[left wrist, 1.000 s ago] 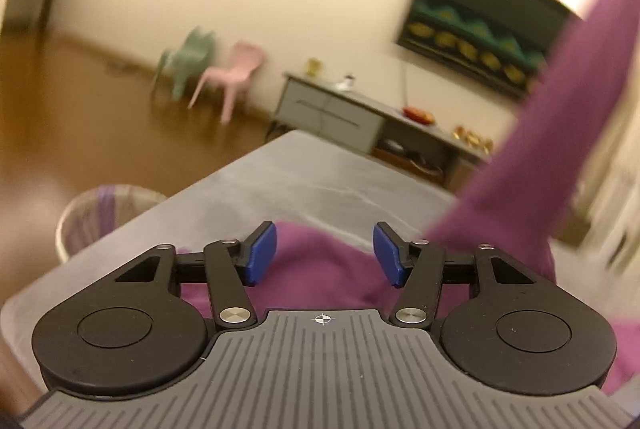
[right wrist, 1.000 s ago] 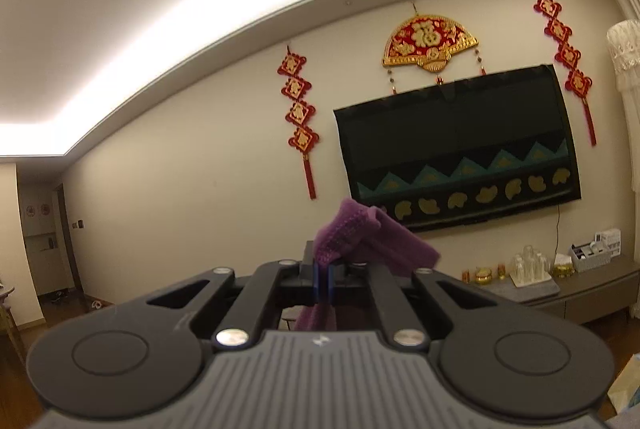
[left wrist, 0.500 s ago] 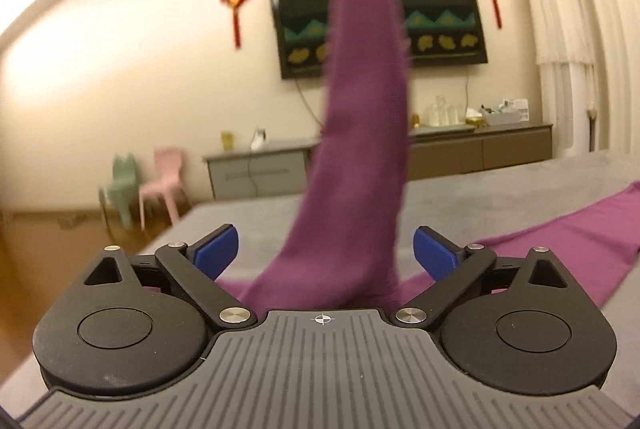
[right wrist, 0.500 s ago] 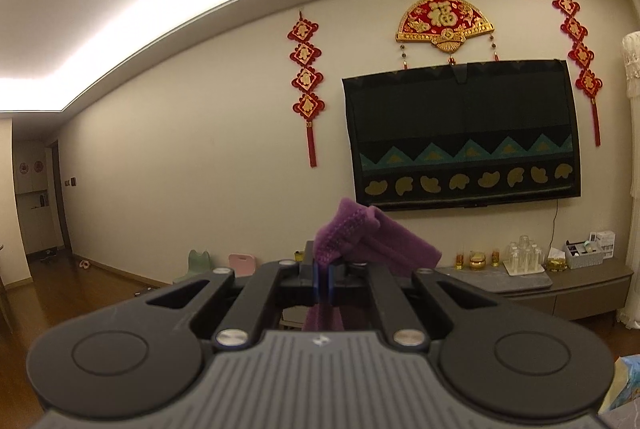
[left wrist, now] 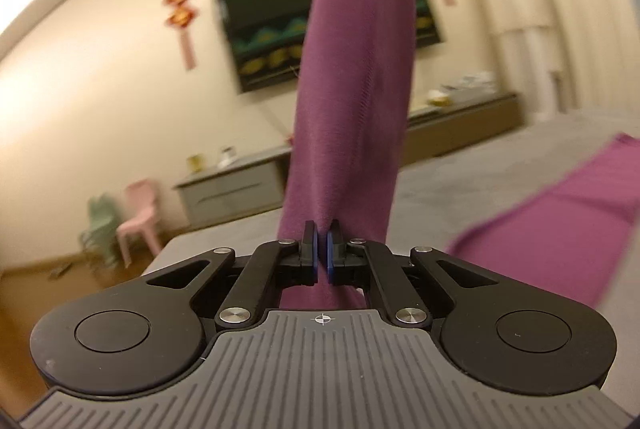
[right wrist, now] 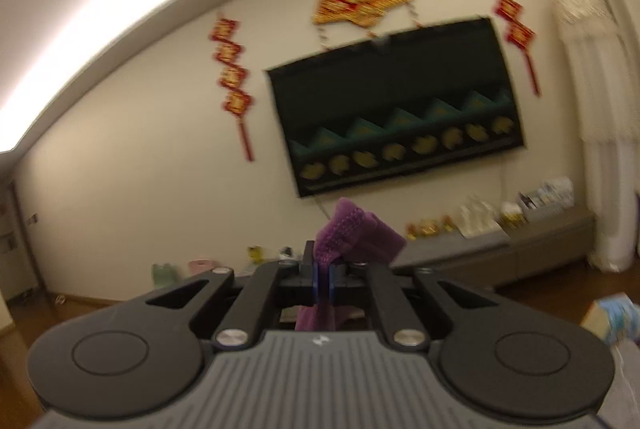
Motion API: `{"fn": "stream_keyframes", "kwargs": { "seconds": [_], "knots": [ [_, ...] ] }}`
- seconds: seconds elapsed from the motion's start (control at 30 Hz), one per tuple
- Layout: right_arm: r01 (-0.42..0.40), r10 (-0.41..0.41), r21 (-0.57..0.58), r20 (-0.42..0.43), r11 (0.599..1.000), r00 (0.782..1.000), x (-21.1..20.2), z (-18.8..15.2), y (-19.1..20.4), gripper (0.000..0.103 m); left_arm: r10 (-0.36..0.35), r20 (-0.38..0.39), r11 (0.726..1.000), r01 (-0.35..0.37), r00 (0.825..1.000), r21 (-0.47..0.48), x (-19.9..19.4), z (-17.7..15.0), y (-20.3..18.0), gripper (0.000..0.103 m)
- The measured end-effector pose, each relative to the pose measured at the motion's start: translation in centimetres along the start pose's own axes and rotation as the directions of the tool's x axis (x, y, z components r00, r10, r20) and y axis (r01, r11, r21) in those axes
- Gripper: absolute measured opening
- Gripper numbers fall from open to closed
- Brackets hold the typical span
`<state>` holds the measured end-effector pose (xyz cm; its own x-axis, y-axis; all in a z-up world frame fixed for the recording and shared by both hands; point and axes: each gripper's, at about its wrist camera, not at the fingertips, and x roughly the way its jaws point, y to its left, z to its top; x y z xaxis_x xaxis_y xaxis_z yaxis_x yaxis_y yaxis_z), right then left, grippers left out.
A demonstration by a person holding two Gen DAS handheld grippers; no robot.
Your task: Fold clothes
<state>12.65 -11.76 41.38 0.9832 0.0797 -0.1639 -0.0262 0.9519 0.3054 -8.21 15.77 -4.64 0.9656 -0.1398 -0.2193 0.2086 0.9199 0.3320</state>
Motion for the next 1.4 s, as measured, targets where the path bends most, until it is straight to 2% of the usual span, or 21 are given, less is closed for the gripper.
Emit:
{"fn": "stream_keyframes", "kwargs": {
  "seconds": [0.1, 0.17, 0.2, 0.27, 0.33, 0.43, 0.5, 0.57, 0.63, 0.7, 0.73, 0.8, 0.97, 1.0, 1.03, 1.07, 1.1, 1.2, 1.3, 1.33, 1.4],
  "knots": [
    [0.077, -0.068, 0.107, -0.09, 0.991, 0.994, 0.8, -5.8, -9.7, 0.005, -0.142, -0.083, 0.975, 0.154, 0.986, 0.158, -1.9, -1.6, -0.6, 0.0],
    [0.149, -0.119, 0.178, -0.171, 0.973, 0.978, 1.7, -10.5, -16.5, 0.005, -0.238, -0.162, 0.935, 0.271, 0.958, 0.231, -2.2, -2.6, -1.4, 0.0],
    [0.185, -0.138, 0.213, -0.216, 0.959, 0.967, 2.4, -12.8, -19.6, 0.005, -0.256, -0.193, 0.923, 0.299, 0.947, 0.244, -2.0, -3.1, -1.7, 0.0],
    [0.248, -0.159, 0.272, -0.311, 0.93, 0.937, 4.4, -17.2, -24.4, 0.005, -0.292, -0.243, 0.919, 0.341, 0.925, 0.197, -1.0, -3.6, -1.6, 0.0],
    [0.253, -0.136, 0.313, -0.352, 0.915, 0.926, 6.2, -19.9, -26.7, 0.005, -0.313, -0.26, 0.93, 0.351, 0.913, 0.112, 1.1, -2.8, -0.5, 0.0],
    [0.151, -0.031, 0.38, -0.305, 0.913, 0.952, 7.0, -19.9, -27.2, 0.005, -0.291, -0.247, 0.947, 0.315, 0.924, 0.062, 1.1, -1.5, 0.8, 0.0],
    [0.04, 0.052, 0.417, -0.208, 0.908, 0.977, 5.6, -17.9, -26.8, 0.005, -0.281, -0.228, 0.952, 0.301, 0.932, 0.056, 0.5, 0.4, 1.4, 0.0],
    [-0.012, 0.069, 0.423, -0.119, 0.906, 0.991, 3.0, -16.0, -27.3, 0.005, -0.295, -0.218, 0.947, 0.315, 0.93, 0.065, 0.2, 1.6, 2.5, 0.0],
    [0.011, 0.023, 0.415, -0.078, 0.91, 0.997, 0.3, -16.1, -29.3, 0.005, -0.312, -0.209, 0.94, 0.334, 0.927, 0.076, -0.2, 2.8, 3.6, 0.0],
    [0.109, -0.078, 0.372, -0.097, 0.922, 0.992, -1.4, -18.3, -32.0, 0.006, -0.329, -0.208, 0.935, 0.349, 0.921, 0.067, 0.3, 3.6, 4.2, 0.0],
    [0.169, -0.129, 0.352, -0.135, 0.921, 0.982, -1.7, -20.1, -33.5, 0.006, -0.347, -0.21, 0.93, 0.365, 0.914, 0.051, 0.7, 3.7, 4.6, 0.0],
    [0.235, -0.163, 0.355, -0.222, 0.905, 0.961, -1.6, -23.9, -36.4, 0.006, -0.387, -0.22, 0.915, 0.403, 0.895, 0.031, 1.3, 3.8, 4.9, 0.0],
    [0.35, -0.211, 0.357, -0.375, 0.866, 0.903, -0.3, -31.2, -41.0, 0.006, -0.493, -0.333, 0.838, 0.541, 0.804, 0.067, 2.8, 3.4, 3.1, 0.0],
    [0.371, -0.219, 0.36, -0.397, 0.856, 0.891, -0.1, -32.3, -41.7, 0.006, -0.5, -0.353, 0.824, 0.559, 0.791, 0.086, 2.8, 3.3, 2.6, 0.0],
    [0.385, -0.219, 0.376, -0.414, 0.843, 0.884, 0.0, -33.2, -42.4, 0.006, -0.493, -0.367, 0.818, 0.565, 0.788, 0.114, 2.7, 3.0, 2.0, 0.0],
    [0.396, -0.215, 0.395, -0.429, 0.829, 0.877, 0.2, -33.8, -42.9, 0.006, -0.474, -0.37, 0.823, 0.551, 0.799, 0.136, 2.8, 3.0, 1.5, 0.0],
    [0.377, -0.193, 0.416, -0.42, 0.827, 0.887, 0.3, -33.7, -42.8, 0.006, -0.453, -0.352, 0.845, 0.521, 0.819, 0.124, 2.9, 3.2, 1.8, 0.0],
    [0.191, -0.053, 0.472, -0.29, 0.861, 0.956, 0.2, -30.2, -39.6, 0.007, -0.375, -0.266, 0.919, 0.393, 0.888, 0.017, 3.4, 4.0, 4.1, 0.0],
    [-0.004, 0.093, 0.501, -0.151, 0.865, 0.984, 0.2, -26.7, -36.4, 0.006, -0.258, -0.18, 0.966, 0.251, 0.949, -0.062, 2.0, 4.5, 6.4, 0.0],
    [-0.051, 0.12, 0.496, -0.109, 0.867, 0.987, -0.3, -25.6, -35.6, 0.006, -0.244, -0.169, 0.97, 0.239, 0.955, -0.048, 1.2, 4.4, 6.4, 0.0],
    [-0.024, 0.081, 0.487, -0.096, 0.873, 0.992, -1.7, -25.8, -36.0, 0.008, -0.232, -0.155, 0.972, 0.235, 0.96, 0.002, -0.3, 4.1, 5.9, 0.0]
  ]
}}
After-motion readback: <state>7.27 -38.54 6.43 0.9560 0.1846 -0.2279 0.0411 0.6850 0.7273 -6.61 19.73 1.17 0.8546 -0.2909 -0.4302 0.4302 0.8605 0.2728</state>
